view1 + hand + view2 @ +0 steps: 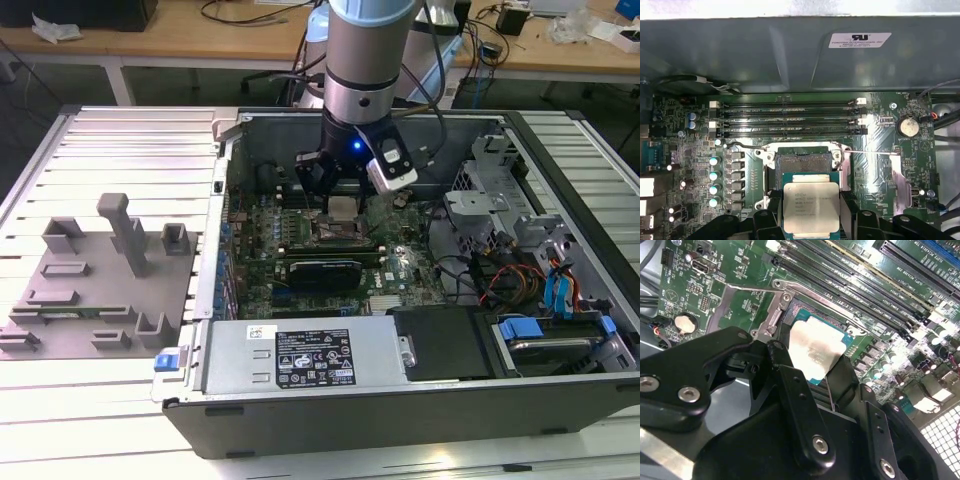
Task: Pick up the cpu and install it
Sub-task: 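Pick up the cpu and move it towards the insertion slot, then place the cpu into insertion slot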
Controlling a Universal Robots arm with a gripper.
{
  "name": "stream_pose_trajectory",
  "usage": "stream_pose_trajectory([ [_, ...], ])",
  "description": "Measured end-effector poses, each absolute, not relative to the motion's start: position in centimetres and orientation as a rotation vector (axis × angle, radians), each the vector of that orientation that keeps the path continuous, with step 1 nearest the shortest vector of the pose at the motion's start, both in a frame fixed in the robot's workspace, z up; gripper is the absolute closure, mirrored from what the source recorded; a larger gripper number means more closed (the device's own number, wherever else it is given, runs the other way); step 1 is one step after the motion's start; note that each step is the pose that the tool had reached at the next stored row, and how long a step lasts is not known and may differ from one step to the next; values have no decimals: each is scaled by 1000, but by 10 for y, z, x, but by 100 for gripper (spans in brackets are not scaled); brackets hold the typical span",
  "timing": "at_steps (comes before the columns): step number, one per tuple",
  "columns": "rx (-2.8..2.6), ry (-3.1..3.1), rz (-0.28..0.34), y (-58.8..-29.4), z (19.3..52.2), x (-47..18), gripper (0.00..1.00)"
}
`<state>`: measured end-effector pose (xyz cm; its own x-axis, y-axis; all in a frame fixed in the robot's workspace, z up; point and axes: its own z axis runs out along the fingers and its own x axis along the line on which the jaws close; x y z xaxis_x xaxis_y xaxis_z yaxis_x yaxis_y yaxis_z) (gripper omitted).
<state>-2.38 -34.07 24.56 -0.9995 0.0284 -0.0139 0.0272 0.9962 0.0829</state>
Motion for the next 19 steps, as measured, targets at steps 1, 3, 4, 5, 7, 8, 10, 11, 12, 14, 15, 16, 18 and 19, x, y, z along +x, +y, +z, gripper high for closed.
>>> stream_pose_trajectory([
  [1, 44, 3124, 129, -340, 246, -24, 46],
  [3, 44, 3123, 129, -340, 246, -24, 46],
  [4, 43, 3123, 129, -340, 246, -24, 46],
  [5, 44, 3123, 129, -340, 246, -24, 46],
  [7, 44, 3123, 129, -340, 246, -24, 46],
  [8, 44, 3123, 129, -340, 246, -24, 46],
  [10, 44, 3123, 129, -340, 246, -24, 46],
  [11, 44, 3123, 129, -340, 246, -24, 46],
  [12, 44, 3123, 129, -340, 246, -24, 46],
  [14, 44, 3123, 129, -340, 246, -24, 46],
  [15, 44, 3123, 129, -340, 246, -24, 46],
  [16, 44, 3123, 129, -340, 245, -24, 46],
  [18, 64, 3123, 129, -340, 246, -24, 46],
  [19, 135, 3119, 128, -340, 245, -24, 46],
])
